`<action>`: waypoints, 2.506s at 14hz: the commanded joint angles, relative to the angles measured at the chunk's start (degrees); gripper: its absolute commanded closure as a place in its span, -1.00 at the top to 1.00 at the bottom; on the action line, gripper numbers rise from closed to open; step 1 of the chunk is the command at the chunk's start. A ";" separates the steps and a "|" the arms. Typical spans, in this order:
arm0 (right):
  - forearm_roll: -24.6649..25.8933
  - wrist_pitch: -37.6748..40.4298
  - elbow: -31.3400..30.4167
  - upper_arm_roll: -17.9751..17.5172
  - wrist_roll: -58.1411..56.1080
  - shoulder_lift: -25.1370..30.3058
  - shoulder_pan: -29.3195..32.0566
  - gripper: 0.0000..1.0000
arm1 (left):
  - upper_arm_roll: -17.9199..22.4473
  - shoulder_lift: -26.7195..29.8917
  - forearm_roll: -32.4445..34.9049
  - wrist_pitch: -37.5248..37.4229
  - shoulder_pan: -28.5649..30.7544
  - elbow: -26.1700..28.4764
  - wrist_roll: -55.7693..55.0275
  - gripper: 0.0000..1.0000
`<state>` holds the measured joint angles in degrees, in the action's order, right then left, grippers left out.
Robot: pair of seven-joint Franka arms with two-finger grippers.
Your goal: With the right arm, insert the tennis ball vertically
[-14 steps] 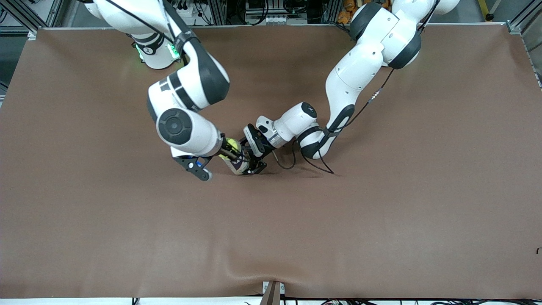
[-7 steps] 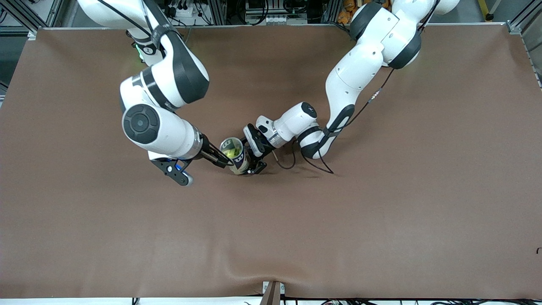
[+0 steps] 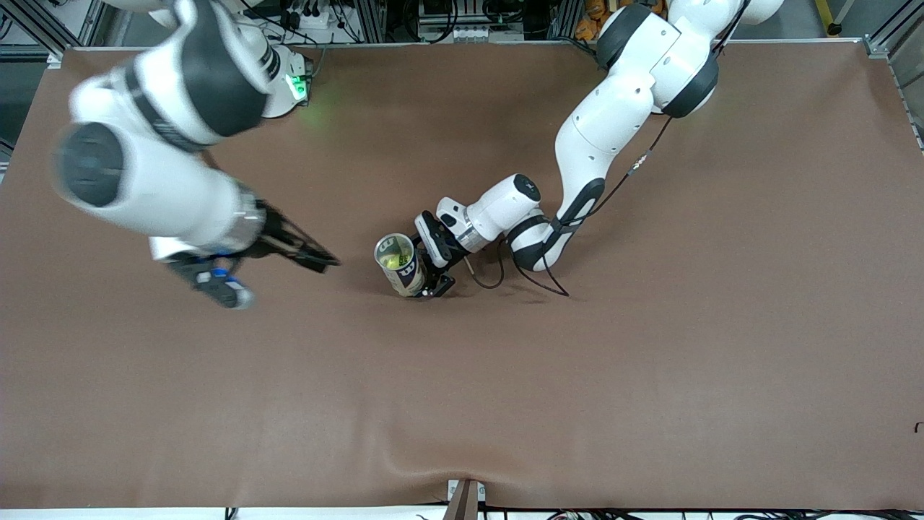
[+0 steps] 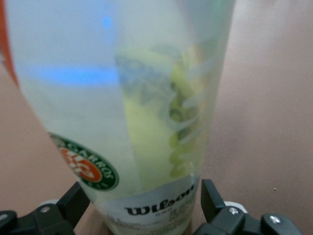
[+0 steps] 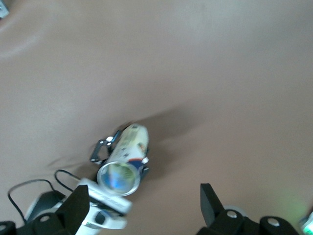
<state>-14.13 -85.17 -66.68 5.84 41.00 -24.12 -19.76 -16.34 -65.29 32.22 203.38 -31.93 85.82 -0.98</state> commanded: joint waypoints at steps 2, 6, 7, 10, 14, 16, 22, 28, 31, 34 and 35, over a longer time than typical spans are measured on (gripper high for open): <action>0.50 7.98 4.17 -1.10 -22.22 0.83 13.57 1.00 | -1.50 1.13 1.27 0.35 1.08 1.27 -1.04 1.00; 5.84 16.32 4.98 -1.01 -40.87 8.27 21.25 1.00 | -4.41 4.28 1.35 0.26 4.24 7.67 -3.58 1.00; 7.35 18.88 3.50 -0.92 -41.17 12.13 20.99 1.00 | -4.41 6.21 1.35 0.26 4.51 10.30 -4.20 1.00; 12.18 16.03 -8.50 -2.15 -37.41 22.41 20.46 1.00 | -4.41 10.35 1.53 0.09 7.05 15.85 -4.12 1.00; 12.72 10.21 -18.23 -2.42 -37.74 26.67 20.90 1.00 | -4.41 14.12 1.62 -0.26 10.30 22.53 -4.21 1.00; 14.12 10.47 -14.99 -2.50 -38.01 24.74 20.29 1.00 | -4.49 16.67 1.62 -0.79 12.67 26.04 -4.21 1.00; 15.18 13.28 -11.28 -2.68 -37.57 25.61 20.21 1.00 | -6.25 20.89 1.53 -9.90 15.67 25.89 -12.71 1.00; 15.09 12.93 -11.10 -3.12 -37.48 25.35 19.15 1.00 | -7.83 22.40 0.56 -22.74 19.61 20.27 -20.90 1.00; 15.18 8.38 -13.02 -3.12 -37.57 25.26 18.97 1.00 | -14.14 24.50 0.48 -32.67 26.63 18.85 -20.99 1.00; 15.09 3.53 -15.67 -3.12 -37.57 25.17 18.80 1.00 | -24.77 25.38 0.47 -43.37 37.26 17.63 -20.99 1.00; 15.09 3.61 -15.93 -3.12 -37.48 25.09 18.71 1.00 | -28.28 25.56 0.47 -48.81 40.51 16.58 -21.08 1.00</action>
<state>0.04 -80.77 -81.42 2.68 2.98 0.51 -0.36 -38.94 -41.28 32.37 162.48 3.33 103.07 -20.52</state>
